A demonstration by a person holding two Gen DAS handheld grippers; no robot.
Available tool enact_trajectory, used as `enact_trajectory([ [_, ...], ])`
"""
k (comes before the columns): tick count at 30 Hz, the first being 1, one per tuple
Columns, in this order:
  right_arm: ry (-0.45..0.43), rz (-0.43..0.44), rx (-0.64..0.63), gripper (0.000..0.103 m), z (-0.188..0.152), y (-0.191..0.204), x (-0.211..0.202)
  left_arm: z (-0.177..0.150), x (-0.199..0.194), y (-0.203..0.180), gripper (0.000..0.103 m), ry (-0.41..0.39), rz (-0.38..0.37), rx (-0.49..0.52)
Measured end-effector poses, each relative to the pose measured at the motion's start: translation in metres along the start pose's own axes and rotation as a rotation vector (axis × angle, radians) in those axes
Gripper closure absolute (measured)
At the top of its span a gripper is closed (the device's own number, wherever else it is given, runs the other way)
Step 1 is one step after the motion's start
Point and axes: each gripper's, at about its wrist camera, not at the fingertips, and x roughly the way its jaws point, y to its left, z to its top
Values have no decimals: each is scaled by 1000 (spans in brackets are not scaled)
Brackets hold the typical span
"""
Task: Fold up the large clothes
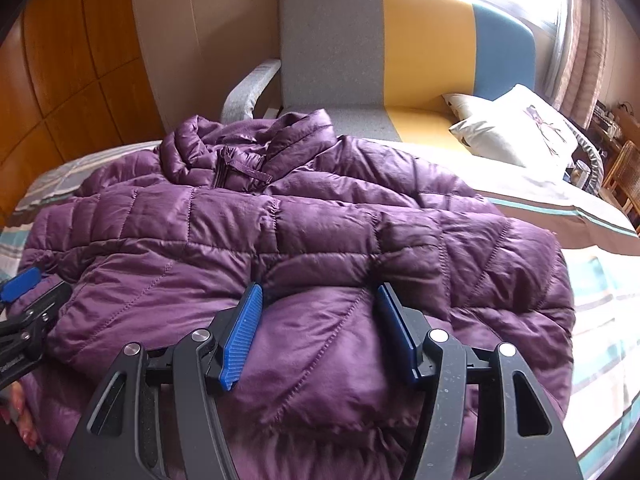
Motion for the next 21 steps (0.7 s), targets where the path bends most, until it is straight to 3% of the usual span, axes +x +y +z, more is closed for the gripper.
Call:
enact_trajectory([
  [6, 4, -19, -5, 44, -6, 0, -8, -13, -15, 1, 15, -7, -2, 8],
  [13, 34, -59, -47, 39, -9, 3, 5, -14, -1, -4, 12, 51, 29, 33],
  [21, -4, -38, -55, 36, -14, -13, -35, -29, -38, 9, 2, 3, -81, 25],
])
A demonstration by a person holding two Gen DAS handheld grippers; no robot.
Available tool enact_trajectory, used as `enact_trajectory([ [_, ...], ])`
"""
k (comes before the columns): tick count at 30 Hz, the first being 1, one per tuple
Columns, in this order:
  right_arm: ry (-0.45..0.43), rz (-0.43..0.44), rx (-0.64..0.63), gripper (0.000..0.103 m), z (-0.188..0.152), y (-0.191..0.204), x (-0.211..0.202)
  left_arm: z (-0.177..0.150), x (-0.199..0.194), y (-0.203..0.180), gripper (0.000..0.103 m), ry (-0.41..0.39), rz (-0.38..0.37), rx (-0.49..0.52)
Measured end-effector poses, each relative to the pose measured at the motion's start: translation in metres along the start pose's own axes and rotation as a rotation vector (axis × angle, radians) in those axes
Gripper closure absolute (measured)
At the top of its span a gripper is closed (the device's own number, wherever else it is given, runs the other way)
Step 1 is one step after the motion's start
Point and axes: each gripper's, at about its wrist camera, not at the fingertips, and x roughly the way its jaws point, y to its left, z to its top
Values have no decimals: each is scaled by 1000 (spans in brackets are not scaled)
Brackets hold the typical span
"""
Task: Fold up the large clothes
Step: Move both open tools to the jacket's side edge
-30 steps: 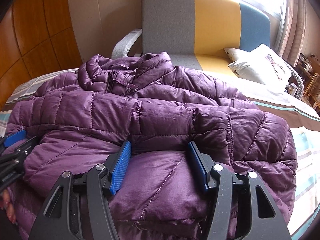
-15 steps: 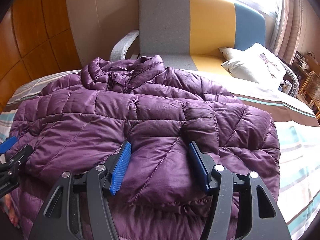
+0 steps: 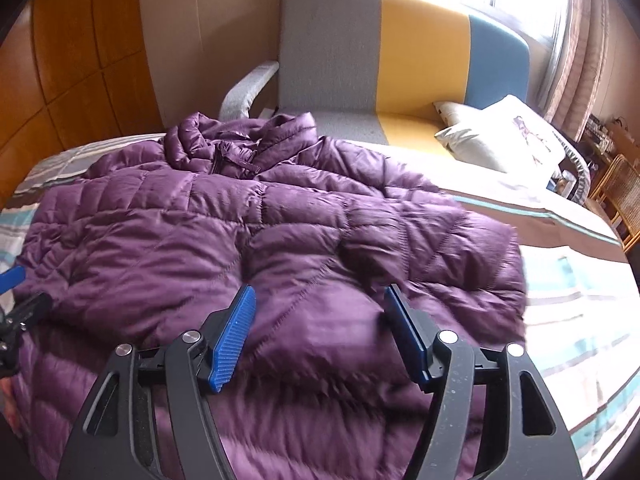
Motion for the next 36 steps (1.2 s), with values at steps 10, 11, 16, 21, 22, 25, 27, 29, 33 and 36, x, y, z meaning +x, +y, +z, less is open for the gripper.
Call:
enact_trajectory([
  [10, 30, 56, 18, 36, -38, -23, -44, -41, -41, 16, 2, 34, -57, -58],
  [11, 30, 55, 17, 36, -43, -26, -49, -45, -45, 18, 2, 32, -66, -63],
  [16, 35, 64, 27, 36, -62, -38, -70, -67, -69, 27, 2, 13, -74, -79],
  [21, 31, 82, 50, 36, -82, -50, -90, -95, -85, 34, 4, 19, -64, -77],
  [22, 31, 87, 52, 36, -89, -53, -95, -100, -87, 36, 4, 23, -61, -79],
  [25, 36, 92, 56, 36, -107, -62, -106, -118, -93, 48, 12, 50, -72, -90],
  [27, 46, 103, 71, 36, -121, -71, -113, -127, -95, 55, 16, 66, -66, -89],
  [29, 53, 114, 83, 36, -132, -77, -118, -138, -100, 64, 21, 81, -69, -88],
  [33, 59, 136, 98, 36, -154, -88, -130, -156, -114, 79, 29, 89, -104, -90],
  [36, 77, 152, 106, 36, -173, -97, -139, -171, -124, 84, 36, 90, -123, -89],
])
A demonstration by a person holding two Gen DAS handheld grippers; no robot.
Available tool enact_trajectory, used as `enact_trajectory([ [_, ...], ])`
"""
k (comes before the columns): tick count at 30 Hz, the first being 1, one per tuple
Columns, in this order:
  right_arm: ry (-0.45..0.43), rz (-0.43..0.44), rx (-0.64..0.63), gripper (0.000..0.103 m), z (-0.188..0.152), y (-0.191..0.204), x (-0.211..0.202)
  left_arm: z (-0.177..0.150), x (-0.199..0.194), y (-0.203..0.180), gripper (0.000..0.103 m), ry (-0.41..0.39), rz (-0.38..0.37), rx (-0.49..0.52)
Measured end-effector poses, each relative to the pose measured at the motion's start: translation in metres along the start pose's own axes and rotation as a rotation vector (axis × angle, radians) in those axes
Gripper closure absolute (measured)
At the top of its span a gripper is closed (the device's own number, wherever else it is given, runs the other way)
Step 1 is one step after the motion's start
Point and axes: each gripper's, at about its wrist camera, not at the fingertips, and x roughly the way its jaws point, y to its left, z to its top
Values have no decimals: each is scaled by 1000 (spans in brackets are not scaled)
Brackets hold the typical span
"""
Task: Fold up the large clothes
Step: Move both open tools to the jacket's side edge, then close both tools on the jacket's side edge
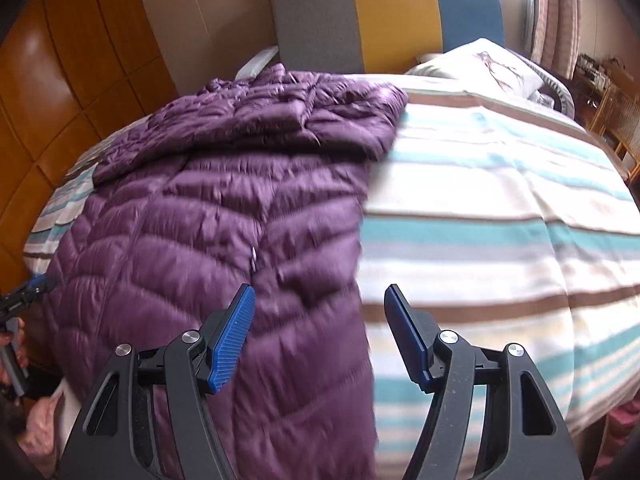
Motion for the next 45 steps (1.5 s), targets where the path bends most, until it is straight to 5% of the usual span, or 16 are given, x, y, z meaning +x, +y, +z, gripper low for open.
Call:
enact_trajectory([
  [14, 79, 20, 27, 36, -64, -14, -12, -38, -14, 0, 64, 17, -57, 41],
  [21, 98, 45, 32, 39, -80, -14, -21, -53, -12, -3, 67, 75, -82, 57],
  [24, 110, 63, 23, 51, -86, -12, -22, -56, -10, -4, 69, 87, -88, 63],
  [25, 110, 65, 16, 54, -87, -11, -21, -56, -9, -5, 77, 92, -94, 61],
  [30, 120, 126, -6, 90, -87, -2, -21, -55, -13, -15, 97, 95, -120, 83],
  [45, -95, 370, 62, 99, -71, -11, -68, -25, -74, -32, 101, -119, -238, 104],
])
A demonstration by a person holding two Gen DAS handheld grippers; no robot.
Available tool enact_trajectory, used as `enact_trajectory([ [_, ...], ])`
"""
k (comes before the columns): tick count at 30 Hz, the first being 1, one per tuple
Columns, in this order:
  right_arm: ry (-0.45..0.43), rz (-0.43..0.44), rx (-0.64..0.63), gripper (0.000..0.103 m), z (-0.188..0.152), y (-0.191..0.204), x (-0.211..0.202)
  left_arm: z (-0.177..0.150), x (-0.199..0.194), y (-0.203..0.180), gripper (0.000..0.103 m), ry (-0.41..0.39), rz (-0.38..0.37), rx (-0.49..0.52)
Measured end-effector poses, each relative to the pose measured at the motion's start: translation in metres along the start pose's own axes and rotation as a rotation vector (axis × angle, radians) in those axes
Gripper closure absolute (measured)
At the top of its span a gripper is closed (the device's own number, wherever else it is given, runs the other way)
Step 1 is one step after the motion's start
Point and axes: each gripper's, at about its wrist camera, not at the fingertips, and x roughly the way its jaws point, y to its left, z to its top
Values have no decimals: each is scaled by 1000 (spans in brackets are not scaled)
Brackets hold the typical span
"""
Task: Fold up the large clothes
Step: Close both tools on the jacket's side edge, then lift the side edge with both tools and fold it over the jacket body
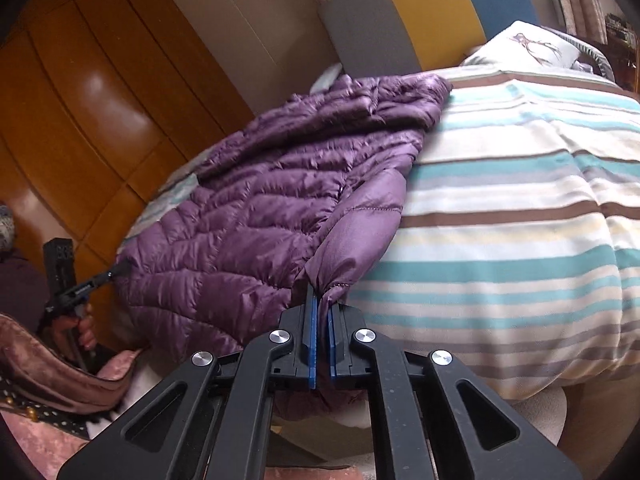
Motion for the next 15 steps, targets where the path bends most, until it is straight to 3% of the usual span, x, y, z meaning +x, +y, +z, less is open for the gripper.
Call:
enact_trajectory([
  [15, -139, 174, -41, 99, 20, 13, -54, 18, -65, -14, 101, -175, -123, -13],
])
